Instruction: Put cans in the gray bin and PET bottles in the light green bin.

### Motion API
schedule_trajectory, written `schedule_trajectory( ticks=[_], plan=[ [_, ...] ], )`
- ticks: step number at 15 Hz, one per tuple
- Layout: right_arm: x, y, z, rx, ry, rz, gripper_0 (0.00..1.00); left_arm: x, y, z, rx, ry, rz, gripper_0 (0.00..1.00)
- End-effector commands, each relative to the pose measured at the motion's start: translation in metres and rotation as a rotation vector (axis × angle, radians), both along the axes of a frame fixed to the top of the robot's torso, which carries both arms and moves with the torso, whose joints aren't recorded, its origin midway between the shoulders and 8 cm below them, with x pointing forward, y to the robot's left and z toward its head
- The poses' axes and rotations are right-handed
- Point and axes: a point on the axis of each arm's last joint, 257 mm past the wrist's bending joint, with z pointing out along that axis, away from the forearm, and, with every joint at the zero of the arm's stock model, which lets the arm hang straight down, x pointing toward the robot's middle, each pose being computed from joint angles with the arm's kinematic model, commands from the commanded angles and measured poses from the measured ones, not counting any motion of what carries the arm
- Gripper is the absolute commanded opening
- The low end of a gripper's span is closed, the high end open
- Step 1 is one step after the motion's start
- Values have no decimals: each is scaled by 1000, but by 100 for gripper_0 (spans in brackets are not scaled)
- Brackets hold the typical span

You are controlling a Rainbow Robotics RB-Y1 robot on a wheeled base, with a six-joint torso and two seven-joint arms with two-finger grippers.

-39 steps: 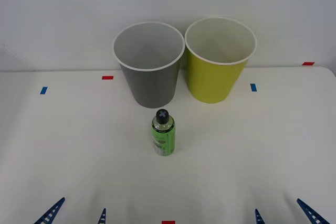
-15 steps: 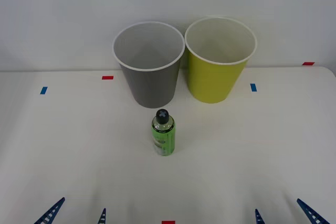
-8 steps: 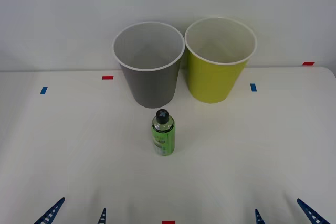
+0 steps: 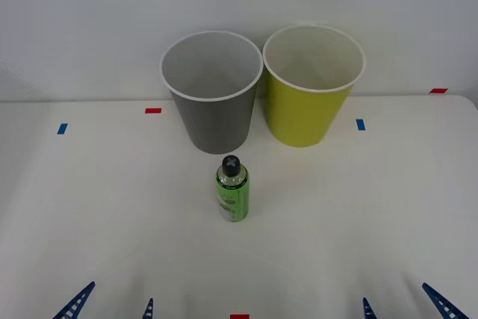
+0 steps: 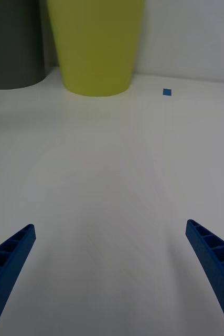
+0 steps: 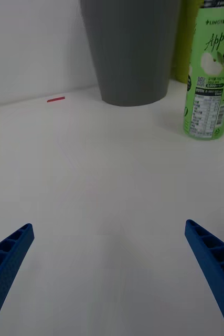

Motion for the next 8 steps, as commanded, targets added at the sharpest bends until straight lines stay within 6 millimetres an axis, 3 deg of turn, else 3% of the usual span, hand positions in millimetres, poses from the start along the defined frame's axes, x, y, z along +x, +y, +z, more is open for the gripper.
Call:
schedule_trajectory(
  ticks=[1,8],
  plan=[
    [0,0,0,0,0,0,100,15,-19,18,-75,-58,-79,100],
    [0,0,0,0,0,0,100,59,-70,41,-121,-111,-275,100]
  ],
)
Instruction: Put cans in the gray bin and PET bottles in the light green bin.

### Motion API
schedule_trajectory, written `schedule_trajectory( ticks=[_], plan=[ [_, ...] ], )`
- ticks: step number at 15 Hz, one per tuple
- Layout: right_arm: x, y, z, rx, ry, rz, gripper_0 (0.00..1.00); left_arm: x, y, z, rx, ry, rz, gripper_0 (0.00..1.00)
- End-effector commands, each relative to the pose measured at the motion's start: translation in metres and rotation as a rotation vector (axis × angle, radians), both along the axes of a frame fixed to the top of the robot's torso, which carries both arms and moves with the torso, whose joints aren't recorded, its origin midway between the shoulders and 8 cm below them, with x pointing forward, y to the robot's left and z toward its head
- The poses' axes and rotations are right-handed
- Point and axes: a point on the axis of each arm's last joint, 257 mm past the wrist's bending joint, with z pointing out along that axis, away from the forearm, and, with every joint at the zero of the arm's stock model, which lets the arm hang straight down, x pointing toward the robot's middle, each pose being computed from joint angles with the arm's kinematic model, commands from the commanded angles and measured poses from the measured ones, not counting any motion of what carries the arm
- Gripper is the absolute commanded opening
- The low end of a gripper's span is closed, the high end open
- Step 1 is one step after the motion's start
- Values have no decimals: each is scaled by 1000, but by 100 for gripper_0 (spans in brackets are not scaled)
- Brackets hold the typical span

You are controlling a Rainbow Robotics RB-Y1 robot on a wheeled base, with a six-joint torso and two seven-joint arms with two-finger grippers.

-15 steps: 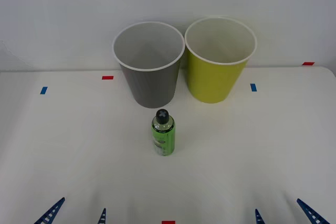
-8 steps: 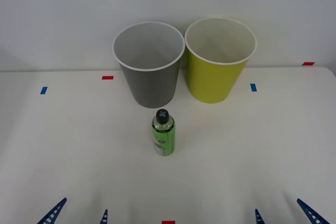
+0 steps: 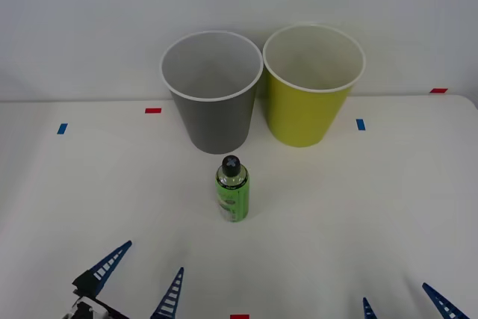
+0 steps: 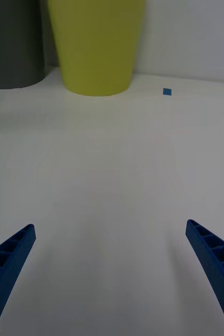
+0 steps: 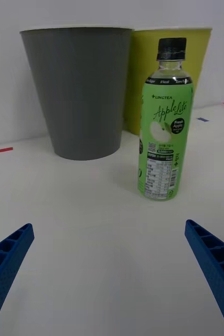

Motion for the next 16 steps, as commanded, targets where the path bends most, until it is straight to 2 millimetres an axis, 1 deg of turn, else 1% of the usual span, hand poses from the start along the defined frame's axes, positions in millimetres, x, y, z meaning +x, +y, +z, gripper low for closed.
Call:
schedule_trajectory(
  ticks=[1,3,4,5,6,9,14,16],
  plan=[
    [0,0,0,0,0,0,100,16,-18,2,-11,8,-60,100],
    [0,0,0,0,0,0,100,37,-25,5,6,12,-87,100],
    [0,0,0,0,0,0,100,44,-30,6,5,15,-98,100],
    [0,0,0,0,0,0,100,55,-37,10,5,13,-114,100],
    [0,0,0,0,0,0,100,61,-42,11,7,17,-124,100],
    [0,0,0,0,0,0,100,77,-64,18,-37,39,-152,100],
    [0,0,0,0,0,0,100,99,-85,28,-42,48,-180,100],
    [0,0,0,0,0,0,100,113,-99,34,-46,58,-187,100]
  ],
)
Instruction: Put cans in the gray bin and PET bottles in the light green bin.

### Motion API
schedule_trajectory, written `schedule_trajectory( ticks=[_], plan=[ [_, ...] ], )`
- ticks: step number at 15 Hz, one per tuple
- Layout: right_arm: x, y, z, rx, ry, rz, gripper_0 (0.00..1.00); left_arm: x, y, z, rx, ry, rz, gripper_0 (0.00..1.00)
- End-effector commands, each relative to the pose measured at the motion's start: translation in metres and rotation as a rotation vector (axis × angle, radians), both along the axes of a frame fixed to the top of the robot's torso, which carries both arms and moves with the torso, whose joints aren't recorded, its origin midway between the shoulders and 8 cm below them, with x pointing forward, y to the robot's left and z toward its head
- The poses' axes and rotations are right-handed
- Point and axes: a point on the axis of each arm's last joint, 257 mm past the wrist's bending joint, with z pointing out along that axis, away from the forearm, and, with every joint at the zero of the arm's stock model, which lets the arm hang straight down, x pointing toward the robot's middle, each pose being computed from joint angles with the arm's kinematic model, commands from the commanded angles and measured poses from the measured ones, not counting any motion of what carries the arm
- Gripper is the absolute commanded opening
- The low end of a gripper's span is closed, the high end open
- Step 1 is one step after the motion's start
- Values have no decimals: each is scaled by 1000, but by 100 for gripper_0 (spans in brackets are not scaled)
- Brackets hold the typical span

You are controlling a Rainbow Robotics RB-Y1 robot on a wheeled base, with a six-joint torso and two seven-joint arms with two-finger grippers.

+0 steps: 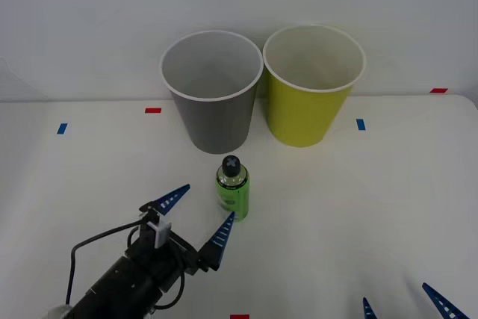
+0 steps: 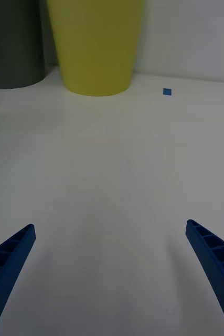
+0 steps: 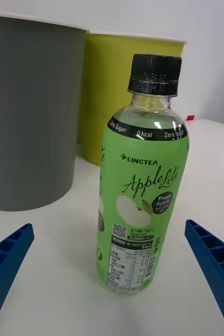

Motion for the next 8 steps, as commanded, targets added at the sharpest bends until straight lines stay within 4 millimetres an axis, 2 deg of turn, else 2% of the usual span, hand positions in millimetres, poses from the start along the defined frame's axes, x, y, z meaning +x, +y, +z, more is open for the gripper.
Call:
schedule_trajectory(
  ticks=[1,8],
  plan=[
    [0,0,0,0,0,0,100,16,-18,9,-11,9,-9,100],
    [0,0,0,0,0,0,100,26,-52,18,-14,29,-57,100]
  ],
)
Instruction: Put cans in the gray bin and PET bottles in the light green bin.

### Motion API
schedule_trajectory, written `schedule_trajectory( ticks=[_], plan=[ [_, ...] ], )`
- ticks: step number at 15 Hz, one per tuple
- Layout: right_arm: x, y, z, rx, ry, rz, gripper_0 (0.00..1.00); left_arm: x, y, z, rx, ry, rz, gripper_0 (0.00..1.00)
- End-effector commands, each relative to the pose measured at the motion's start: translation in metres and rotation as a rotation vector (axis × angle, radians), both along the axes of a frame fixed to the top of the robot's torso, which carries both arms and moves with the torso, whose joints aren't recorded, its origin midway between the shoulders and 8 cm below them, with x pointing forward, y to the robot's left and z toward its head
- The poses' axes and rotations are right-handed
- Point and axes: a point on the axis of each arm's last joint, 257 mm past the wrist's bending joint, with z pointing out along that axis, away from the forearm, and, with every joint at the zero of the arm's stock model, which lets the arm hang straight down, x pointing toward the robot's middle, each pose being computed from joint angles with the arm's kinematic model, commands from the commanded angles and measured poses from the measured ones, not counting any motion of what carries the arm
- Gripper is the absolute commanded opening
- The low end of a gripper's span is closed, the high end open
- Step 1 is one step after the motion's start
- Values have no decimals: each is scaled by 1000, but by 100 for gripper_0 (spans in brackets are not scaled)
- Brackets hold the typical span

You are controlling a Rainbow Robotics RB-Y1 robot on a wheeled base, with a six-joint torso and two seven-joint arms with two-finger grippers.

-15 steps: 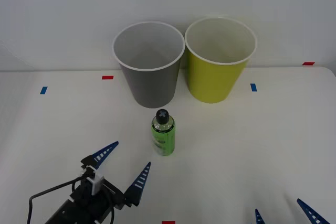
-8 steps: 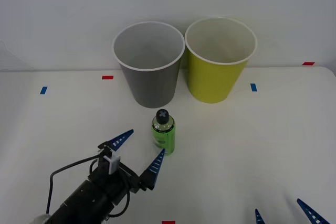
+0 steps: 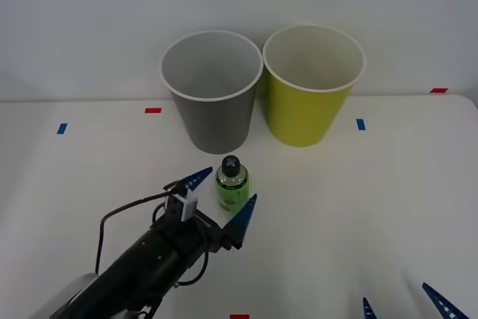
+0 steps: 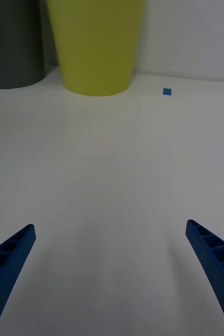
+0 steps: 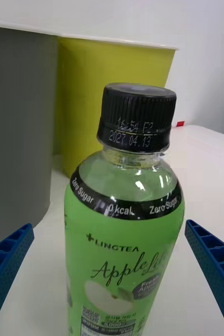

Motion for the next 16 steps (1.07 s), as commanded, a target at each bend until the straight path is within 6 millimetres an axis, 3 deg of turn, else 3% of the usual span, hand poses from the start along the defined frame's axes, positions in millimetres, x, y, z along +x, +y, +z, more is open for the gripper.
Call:
schedule_trajectory(
  ticks=[1,7,9,10,11,13,16],
  plan=[
    [0,0,0,0,0,0,100,3,-12,3,-1,11,-15,100],
    [0,0,0,0,0,0,100,9,-25,6,-1,25,-22,100],
    [0,0,0,0,0,0,100,9,-23,5,9,22,-21,55],
    [0,0,0,0,0,0,100,11,-20,6,16,16,-18,26],
    [0,0,0,0,0,0,100,12,-19,6,21,12,-15,9],
    [0,0,0,0,0,0,100,14,-14,6,34,5,-10,1],
    [0,0,0,0,0,0,100,16,-11,3,60,13,-9,0]
  ],
)
